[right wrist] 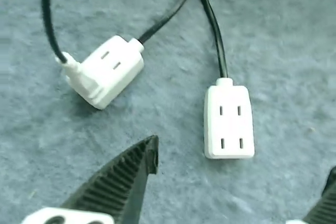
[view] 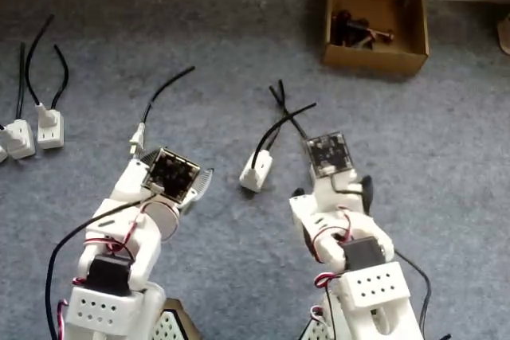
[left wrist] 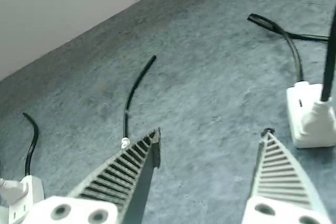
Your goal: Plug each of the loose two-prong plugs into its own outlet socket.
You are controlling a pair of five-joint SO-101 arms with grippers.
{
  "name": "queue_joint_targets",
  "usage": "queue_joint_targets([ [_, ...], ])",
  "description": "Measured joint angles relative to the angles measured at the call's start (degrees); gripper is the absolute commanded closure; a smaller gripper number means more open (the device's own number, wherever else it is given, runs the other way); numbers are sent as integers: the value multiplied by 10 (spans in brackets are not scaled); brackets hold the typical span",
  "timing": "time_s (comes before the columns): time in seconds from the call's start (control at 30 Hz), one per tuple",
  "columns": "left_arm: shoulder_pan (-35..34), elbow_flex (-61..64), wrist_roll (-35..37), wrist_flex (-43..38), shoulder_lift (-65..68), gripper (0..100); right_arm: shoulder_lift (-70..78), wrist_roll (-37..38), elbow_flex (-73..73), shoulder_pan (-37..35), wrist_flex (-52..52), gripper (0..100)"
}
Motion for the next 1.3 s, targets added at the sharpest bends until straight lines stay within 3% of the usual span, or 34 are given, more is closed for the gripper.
queue_joint_targets([
  [0.3, 96, -62, -1, 69, 33, 717, -111, 0, 77, 40, 40, 551],
  [0.63, 164, -247, -1, 73, 349, 707, -206, 0, 135, 46, 50, 551],
  [0.73, 184, -299, 14, 73, 433, 655, -223, 0, 145, 69, 51, 551],
  [0.9, 188, -366, 95, 73, 543, 646, -236, 0, 149, 89, 51, 551],
  [1.3, 173, -524, 155, 73, 803, 659, -236, 0, 150, 99, 51, 551],
])
